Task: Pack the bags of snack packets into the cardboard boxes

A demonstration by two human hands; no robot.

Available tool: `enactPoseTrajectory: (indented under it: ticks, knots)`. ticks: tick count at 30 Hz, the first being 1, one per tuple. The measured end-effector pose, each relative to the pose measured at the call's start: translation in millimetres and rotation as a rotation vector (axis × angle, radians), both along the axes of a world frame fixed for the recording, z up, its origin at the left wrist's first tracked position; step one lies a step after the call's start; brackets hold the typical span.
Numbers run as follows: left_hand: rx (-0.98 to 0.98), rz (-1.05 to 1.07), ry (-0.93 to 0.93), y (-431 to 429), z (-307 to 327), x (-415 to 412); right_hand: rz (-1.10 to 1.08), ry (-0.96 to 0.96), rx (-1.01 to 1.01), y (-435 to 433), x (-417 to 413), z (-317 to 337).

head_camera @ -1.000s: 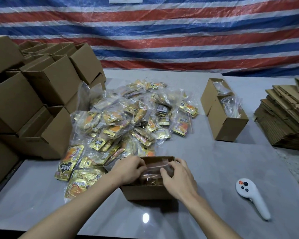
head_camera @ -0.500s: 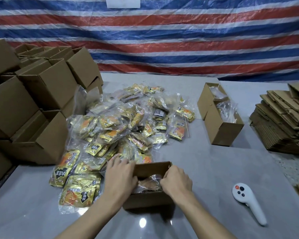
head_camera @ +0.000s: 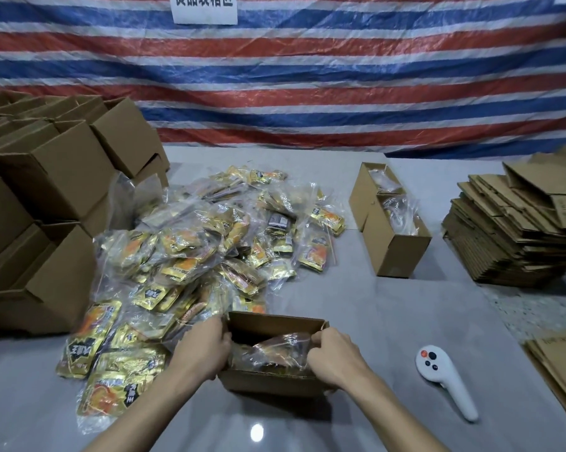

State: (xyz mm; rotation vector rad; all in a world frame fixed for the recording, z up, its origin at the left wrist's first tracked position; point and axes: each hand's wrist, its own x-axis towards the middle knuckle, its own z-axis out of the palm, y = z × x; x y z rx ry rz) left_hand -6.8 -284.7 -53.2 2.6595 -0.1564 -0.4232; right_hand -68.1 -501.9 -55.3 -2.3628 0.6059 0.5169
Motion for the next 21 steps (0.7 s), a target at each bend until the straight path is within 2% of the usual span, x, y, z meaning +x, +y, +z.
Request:
enactPoseTrajectory:
  ticks: [5, 12, 17, 21]
  knots:
    - [-0.148, -0.063, 0.042, -42.9, 3.7, 12.7, -0.216, 0.0, 0.172, -31.6, -13.4, -2.2]
    - [-0.193, -0.24, 0.005, -110.2, 4.0, 19.1, -0.46, -0.048, 0.193, -79.3, -32.2, -4.0]
    - [-0.418, -0.199, -0.085, -159.9, 10.0, 24.1, -0.646, -0.146, 0.367, -92.8, -26.1, -7.6]
    - [-0.455, -0.187, -0.038, -181.4, 8.1, 31.9, -0.834, -0.262, 0.488, -93.0, -1.9, -12.1]
